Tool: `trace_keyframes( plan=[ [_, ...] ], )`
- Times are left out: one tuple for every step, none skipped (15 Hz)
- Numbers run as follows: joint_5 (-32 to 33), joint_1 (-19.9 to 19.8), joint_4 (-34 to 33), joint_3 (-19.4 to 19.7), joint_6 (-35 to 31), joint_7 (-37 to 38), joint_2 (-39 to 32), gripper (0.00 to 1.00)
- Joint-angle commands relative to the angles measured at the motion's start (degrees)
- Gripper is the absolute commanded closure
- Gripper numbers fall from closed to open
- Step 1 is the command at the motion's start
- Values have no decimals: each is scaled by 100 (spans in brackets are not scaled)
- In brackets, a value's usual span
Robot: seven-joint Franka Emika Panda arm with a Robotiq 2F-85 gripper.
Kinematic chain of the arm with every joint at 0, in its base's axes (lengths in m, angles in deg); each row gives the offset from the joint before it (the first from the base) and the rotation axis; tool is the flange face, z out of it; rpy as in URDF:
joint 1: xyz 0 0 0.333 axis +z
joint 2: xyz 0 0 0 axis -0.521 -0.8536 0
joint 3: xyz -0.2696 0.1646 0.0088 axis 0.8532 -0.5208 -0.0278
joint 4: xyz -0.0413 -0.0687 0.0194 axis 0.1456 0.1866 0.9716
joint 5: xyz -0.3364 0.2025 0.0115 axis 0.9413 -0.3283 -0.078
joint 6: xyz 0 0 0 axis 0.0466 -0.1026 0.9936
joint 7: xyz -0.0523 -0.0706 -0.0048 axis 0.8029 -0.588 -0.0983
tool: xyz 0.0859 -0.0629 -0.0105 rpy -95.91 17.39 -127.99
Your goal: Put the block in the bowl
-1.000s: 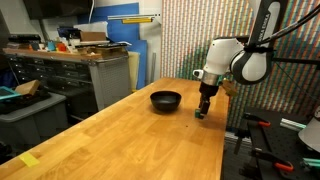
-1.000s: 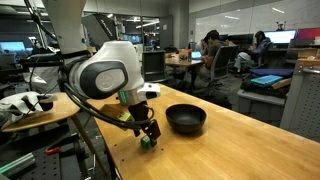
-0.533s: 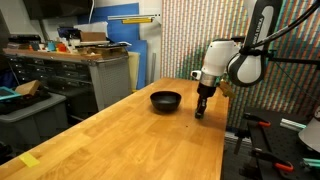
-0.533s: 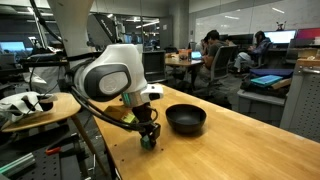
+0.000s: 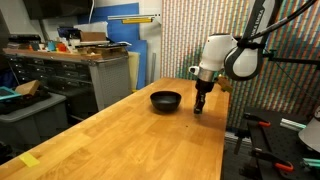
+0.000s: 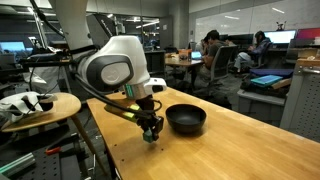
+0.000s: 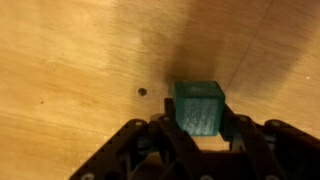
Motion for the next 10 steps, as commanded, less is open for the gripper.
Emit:
trace_keyframes(
  plan=[
    [-204, -19, -259, -181, 854, -273, 673, 83],
    [-266, -31, -399, -263, 1081, -302, 761, 83],
    [-290, -15, -540, -282, 1287, -337, 837, 83],
    [-325, 5, -726, -307, 1520, -378, 883, 83],
    [-332, 18, -889, -319, 1710, -412, 910, 83],
    [-330, 32, -1076, -330, 1881, -419, 901, 83],
    [-289, 43, -1241, -324, 1987, -403, 872, 83],
    [-247, 56, -1410, -313, 2010, -360, 787, 83],
    [-227, 64, -1555, -306, 1998, -322, 699, 83],
    [-219, 69, -1682, -299, 1964, -287, 601, 83]
  ],
)
